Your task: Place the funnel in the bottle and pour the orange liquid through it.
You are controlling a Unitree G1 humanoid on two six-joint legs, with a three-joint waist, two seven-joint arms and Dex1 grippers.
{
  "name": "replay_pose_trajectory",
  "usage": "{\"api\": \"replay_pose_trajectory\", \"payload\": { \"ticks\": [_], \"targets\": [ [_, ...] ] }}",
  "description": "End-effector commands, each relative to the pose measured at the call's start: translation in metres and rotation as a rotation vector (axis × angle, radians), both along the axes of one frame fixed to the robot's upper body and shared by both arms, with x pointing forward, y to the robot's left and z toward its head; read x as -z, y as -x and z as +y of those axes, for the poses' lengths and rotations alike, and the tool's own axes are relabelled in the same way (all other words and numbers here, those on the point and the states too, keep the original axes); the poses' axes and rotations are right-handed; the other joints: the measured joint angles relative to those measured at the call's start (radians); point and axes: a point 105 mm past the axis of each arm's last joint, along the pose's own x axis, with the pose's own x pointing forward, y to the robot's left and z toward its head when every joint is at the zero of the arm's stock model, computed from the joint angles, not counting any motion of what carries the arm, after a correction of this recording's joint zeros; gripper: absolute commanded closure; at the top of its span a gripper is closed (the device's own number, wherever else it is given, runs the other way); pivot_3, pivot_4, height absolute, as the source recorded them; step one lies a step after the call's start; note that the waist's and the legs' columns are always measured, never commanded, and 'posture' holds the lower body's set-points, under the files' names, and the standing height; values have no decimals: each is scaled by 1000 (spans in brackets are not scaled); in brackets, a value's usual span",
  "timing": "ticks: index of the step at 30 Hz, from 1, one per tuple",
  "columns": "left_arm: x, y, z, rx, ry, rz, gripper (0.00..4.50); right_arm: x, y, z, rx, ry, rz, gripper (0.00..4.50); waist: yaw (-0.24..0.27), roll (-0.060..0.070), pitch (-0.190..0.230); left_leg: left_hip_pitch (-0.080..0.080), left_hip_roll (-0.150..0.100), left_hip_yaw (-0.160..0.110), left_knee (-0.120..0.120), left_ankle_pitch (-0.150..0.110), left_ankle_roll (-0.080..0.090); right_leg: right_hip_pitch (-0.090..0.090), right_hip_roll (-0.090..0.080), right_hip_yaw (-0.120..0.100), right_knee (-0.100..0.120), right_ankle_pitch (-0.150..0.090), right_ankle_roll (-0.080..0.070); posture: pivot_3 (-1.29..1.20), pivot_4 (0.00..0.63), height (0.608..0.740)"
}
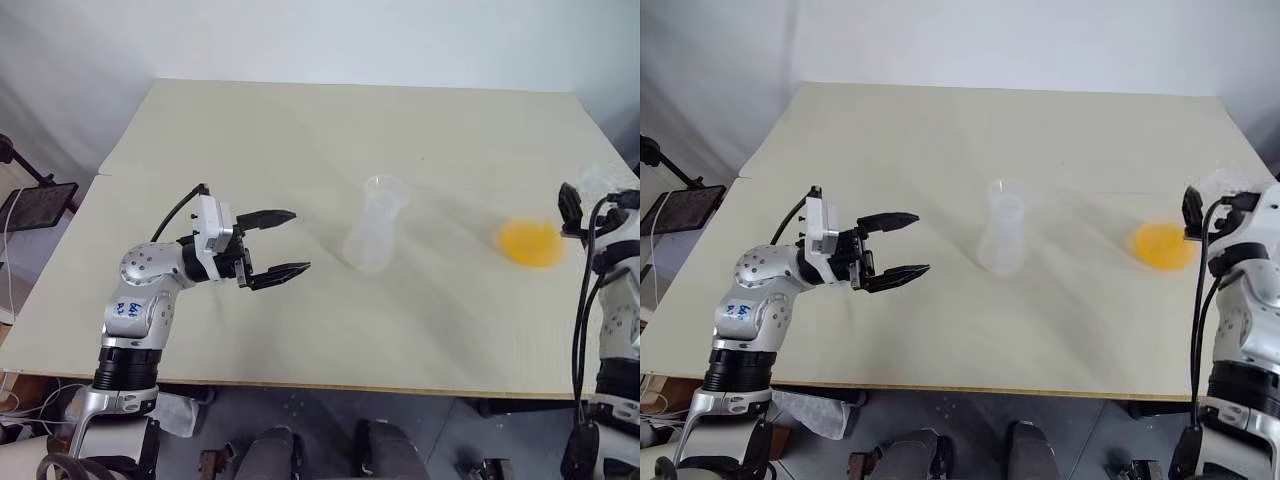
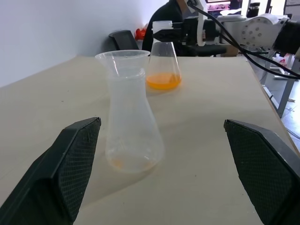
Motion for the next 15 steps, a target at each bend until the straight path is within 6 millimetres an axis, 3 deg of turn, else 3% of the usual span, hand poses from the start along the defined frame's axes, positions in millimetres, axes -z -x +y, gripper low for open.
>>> {"api": "replay_pose_trajectory", "payload": {
  "ticks": [1,6,12,15],
  "targets": [
    [-11,6,-3,20,8,-48,0,-13,1,-2,3,33,-39,415,0,0,0,0,0,0,0,0,0,0,0,0,0,0,0,0,150,740],
    [-12,6,-2,22,12,-51,0,-11,0,-2,5,20,-40,1992,-1,0,0,0,0,0,0,0,0,0,0,0,0,0,0,0,150,740],
    [-12,4,-2,21,14,-53,0,-19,3,-1,-2,25,-77,2077,0,0,0,0,0,0,0,0,0,0,0,0,0,0,0,0,150,740],
    [-12,4,-2,20,14,-53,0,-33,4,13,-74,58,-122,2077,-1,1,1,0,0,0,0,0,0,0,0,0,-1,0,0,0,150,740]
  ]
}}
